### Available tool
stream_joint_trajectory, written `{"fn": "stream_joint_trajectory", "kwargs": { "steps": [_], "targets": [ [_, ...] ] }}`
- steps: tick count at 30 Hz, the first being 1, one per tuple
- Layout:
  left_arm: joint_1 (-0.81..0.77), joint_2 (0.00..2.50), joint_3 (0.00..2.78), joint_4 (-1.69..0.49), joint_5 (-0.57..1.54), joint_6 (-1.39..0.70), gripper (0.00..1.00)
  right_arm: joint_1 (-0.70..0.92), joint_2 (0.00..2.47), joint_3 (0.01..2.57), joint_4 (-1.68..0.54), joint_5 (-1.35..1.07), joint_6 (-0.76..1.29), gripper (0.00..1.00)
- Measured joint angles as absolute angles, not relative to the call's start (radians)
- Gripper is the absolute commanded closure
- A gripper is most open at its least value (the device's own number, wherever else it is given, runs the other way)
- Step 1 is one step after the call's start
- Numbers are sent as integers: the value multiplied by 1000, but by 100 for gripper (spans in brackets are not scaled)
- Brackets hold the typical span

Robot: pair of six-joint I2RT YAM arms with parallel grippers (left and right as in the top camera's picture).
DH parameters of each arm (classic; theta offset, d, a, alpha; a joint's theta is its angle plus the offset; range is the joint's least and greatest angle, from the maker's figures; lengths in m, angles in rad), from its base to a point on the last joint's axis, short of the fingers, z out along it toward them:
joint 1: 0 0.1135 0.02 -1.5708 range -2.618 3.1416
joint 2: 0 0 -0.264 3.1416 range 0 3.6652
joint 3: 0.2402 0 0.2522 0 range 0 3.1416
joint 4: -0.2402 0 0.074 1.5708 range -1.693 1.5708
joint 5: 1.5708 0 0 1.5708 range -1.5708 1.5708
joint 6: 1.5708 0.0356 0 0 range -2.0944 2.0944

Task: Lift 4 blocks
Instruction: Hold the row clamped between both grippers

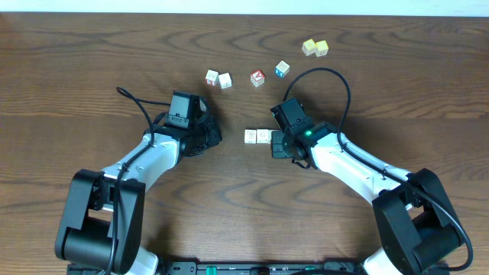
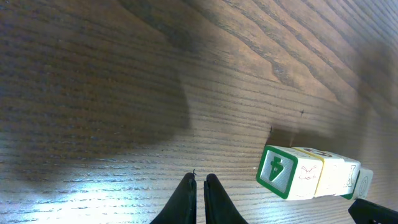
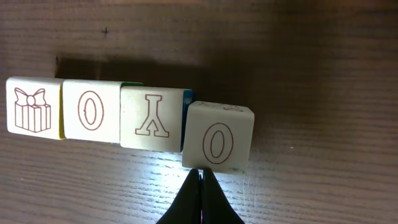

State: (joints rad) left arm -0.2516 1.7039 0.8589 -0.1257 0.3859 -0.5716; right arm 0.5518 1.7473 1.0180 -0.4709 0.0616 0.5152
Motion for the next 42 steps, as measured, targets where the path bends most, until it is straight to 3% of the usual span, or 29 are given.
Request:
{"fn": "stream_joint_trajectory", "kwargs": {
  "steps": [42],
  "targets": [
    [-252,1704,859,-126,367,-572,92,547,1776,1019,-553,33,515,99]
  ]
}}
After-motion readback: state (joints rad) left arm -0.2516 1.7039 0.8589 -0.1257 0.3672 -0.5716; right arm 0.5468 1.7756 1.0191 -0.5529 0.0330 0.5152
